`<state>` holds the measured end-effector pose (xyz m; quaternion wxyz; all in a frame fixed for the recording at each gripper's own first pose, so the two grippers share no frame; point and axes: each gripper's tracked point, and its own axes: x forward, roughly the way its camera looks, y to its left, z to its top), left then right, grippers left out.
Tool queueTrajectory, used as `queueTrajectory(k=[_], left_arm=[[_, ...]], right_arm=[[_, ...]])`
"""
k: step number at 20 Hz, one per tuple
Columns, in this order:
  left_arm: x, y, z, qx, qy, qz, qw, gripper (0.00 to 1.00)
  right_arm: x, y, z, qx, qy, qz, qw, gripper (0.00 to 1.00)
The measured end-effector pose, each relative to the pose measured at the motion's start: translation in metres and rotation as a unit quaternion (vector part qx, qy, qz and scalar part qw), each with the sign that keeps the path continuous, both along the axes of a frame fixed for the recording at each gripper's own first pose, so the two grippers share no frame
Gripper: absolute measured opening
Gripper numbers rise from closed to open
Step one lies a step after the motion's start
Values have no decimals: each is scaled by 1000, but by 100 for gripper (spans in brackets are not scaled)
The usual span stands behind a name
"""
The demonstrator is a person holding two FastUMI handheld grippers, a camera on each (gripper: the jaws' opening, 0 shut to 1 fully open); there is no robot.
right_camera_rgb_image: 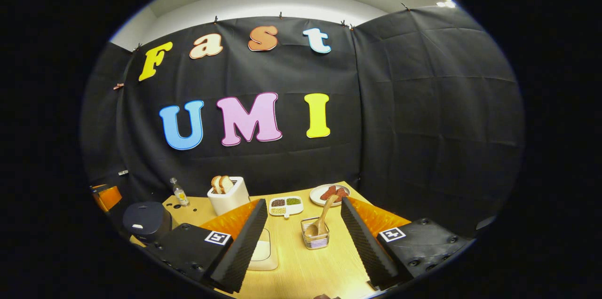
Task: Close the left gripper, press the button to open the rice cooker; take a wooden spoon from the chopstick holder with the right hand, scoop a spoonful of rice and pour it into the rice cooker, then put the wooden spoon back into the chopstick holder.
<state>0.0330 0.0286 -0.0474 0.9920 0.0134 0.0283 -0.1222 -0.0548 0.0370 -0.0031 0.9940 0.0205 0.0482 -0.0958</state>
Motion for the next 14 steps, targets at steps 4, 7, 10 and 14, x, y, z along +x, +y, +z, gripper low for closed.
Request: queueTrajectory(k=[4,7,10,14], left_arm=[[5,-2,6,7,-5,3,1000,95],[-4,-2,-3,-3,10,14,1000,94],[-10,-9,-10,-12,20,10,1000,95],[-12,-20,-15,-2,25,12,1000,95]], right_arm=[[15,9,-1,-20,0,12,1000,98],[18,14,-1,-22,-2,22,1000,99],[15,15,-11,-9,8,28,1000,98],[9,19,-30,7,30,52,998,98]])
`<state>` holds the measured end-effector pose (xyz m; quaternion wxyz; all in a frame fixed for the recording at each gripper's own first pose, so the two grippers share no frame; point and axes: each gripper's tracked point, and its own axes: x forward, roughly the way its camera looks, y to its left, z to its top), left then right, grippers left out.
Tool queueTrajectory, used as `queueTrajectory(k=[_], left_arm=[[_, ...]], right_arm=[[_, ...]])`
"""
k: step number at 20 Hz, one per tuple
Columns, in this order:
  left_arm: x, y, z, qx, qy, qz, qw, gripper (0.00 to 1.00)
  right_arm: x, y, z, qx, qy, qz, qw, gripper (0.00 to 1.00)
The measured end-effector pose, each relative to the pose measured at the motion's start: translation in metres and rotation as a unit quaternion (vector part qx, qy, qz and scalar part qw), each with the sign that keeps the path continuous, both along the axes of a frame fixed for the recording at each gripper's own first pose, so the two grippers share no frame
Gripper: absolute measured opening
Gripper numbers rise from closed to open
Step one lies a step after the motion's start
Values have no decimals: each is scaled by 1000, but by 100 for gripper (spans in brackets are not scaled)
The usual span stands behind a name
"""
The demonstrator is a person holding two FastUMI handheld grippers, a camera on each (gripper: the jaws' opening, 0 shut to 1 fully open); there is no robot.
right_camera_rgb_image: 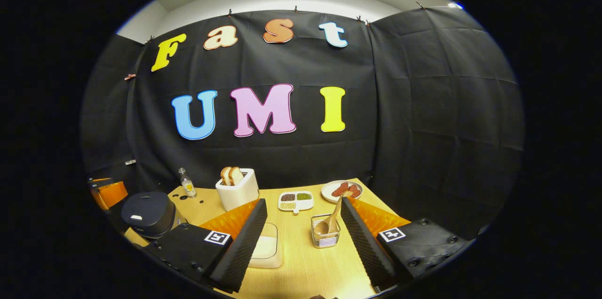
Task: Close the left gripper, press the button to open the rice cooker; take a wooden spoon from the chopstick holder with the right hand, scoop a spoonful of rice and pour it into the rice cooker, then put the wooden spoon back into the chopstick holder.
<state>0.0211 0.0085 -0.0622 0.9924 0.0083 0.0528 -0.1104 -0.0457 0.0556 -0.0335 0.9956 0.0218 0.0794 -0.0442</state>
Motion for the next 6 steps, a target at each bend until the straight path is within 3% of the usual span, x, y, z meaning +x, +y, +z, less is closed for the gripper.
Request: queueTrajectory(k=[2,6], left_arm=[[-1,-6,2,1,-3,10,1000,95],[-3,-17,4,9,-5,29,1000,95]], right_arm=[[1,-6,-7,1,14,5,1000,98],[15,-23,9,-2,-14,14,1000,99]])
